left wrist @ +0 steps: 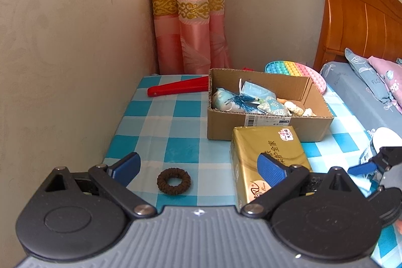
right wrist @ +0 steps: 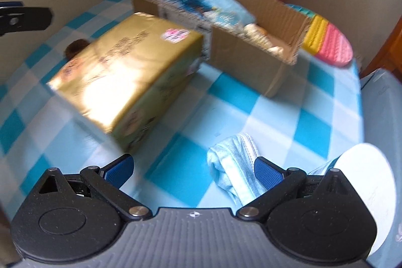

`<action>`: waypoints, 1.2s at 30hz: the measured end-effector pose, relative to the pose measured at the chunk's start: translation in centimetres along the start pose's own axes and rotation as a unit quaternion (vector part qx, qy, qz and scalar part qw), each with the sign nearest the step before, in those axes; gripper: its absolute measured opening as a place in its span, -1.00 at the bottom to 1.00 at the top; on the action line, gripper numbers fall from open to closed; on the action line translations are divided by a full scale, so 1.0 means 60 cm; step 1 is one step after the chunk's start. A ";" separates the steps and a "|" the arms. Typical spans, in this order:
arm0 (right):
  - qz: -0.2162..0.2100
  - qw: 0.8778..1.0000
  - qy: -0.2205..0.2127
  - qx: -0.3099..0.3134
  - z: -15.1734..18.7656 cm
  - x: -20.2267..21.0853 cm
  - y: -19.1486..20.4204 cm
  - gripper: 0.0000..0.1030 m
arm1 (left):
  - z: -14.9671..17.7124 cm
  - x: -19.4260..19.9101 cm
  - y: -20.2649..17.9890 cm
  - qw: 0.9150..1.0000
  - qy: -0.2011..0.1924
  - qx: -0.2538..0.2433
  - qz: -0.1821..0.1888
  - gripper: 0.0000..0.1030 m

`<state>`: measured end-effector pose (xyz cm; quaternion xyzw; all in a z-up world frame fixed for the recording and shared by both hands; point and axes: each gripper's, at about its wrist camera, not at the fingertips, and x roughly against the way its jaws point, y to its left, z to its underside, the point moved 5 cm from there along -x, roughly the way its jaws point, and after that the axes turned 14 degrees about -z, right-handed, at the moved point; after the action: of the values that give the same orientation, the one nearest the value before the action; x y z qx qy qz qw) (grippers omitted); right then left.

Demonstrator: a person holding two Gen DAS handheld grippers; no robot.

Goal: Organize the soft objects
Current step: 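Move the right tool toward the folded blue mask while the left tool moves toward the brown rope ring, then close the right tool on the blue mask while the left tool grasps the brown rope ring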

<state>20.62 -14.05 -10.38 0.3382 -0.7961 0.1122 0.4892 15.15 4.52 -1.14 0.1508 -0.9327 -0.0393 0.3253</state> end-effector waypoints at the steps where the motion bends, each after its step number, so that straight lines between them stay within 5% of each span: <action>1: -0.006 1.000 -0.005 0.003 0.000 0.005 0.005 1.00 | 0.000 0.002 0.001 1.000 -0.002 0.001 0.001 0.93; 9: 0.007 1.000 -0.011 0.000 0.004 0.006 -0.009 1.00 | 0.001 0.010 0.004 1.000 -0.004 0.003 0.002 0.93; 19: -0.079 0.997 0.001 -0.004 0.044 0.022 0.044 1.00 | 0.003 0.010 0.009 1.000 -0.002 0.003 0.000 0.93; 24: -0.042 0.999 -0.017 0.015 0.041 0.022 0.039 1.00 | 0.011 0.004 0.011 1.000 0.004 0.000 0.004 0.93; 32: -0.061 0.998 -0.001 0.005 0.057 0.005 0.039 1.00 | 0.032 -0.013 0.027 1.000 0.027 0.001 -0.006 0.93; 36: -0.035 0.999 0.001 0.030 0.067 -0.001 0.053 1.00 | 0.048 -0.031 0.040 0.999 0.044 0.003 -0.012 0.93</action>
<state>15.74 -13.73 -11.93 0.3803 -0.7795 0.1192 0.4832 14.11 7.33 -4.10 0.1643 -0.9156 -0.0338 0.3655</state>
